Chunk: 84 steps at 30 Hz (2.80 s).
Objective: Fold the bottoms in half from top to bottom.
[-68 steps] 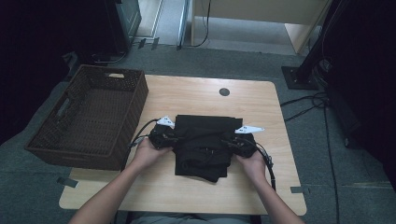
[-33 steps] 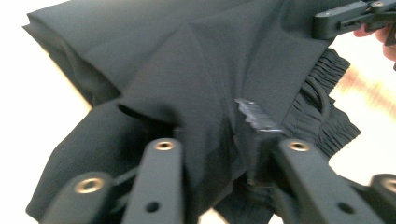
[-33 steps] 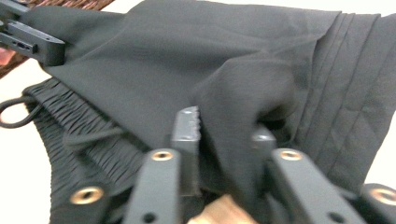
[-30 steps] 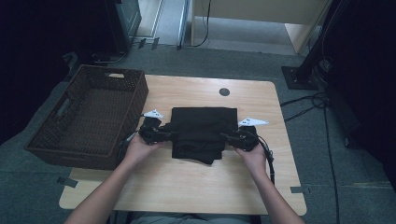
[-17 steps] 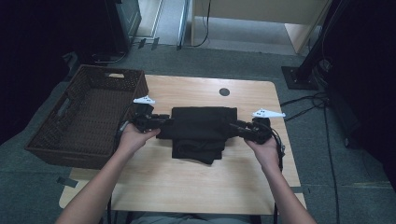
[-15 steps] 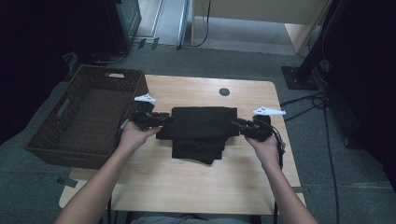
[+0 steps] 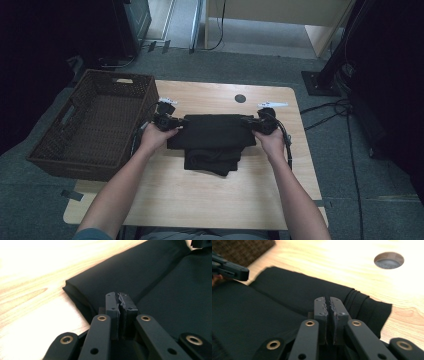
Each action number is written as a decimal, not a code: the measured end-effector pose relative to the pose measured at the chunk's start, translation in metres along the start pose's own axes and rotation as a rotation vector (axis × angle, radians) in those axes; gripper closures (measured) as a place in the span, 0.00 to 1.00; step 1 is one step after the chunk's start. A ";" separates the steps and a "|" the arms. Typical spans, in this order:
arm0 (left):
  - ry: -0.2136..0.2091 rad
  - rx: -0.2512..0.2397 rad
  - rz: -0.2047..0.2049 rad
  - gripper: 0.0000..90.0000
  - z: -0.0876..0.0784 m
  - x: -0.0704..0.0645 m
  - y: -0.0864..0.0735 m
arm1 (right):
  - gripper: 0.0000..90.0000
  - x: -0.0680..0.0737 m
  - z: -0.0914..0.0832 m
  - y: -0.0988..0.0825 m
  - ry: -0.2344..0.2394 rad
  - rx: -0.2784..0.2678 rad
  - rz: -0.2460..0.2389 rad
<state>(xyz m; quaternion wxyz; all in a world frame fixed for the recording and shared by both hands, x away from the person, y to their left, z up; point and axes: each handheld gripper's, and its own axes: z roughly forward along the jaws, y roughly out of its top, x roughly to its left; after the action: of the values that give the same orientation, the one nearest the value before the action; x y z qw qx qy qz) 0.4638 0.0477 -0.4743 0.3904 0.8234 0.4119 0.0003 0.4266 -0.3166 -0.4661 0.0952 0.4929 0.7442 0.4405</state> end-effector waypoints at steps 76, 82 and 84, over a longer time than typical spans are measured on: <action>-0.099 -0.046 0.093 1.00 -0.050 -0.093 -0.086 | 0.89 0.089 -0.058 -0.098 0.081 0.049 -0.094; -0.100 -0.040 0.078 1.00 -0.050 -0.095 -0.095 | 0.84 0.093 -0.075 -0.079 0.044 -0.056 -0.075; -0.101 -0.041 0.064 0.98 -0.051 -0.095 -0.096 | 0.84 0.092 -0.075 -0.070 0.031 -0.091 -0.044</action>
<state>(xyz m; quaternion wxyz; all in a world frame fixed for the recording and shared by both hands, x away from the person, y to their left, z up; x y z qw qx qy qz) 0.3197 0.0504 -0.4705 0.4274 0.8268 0.3651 -0.0205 0.2923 -0.2926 -0.4465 0.1154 0.4648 0.7355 0.4793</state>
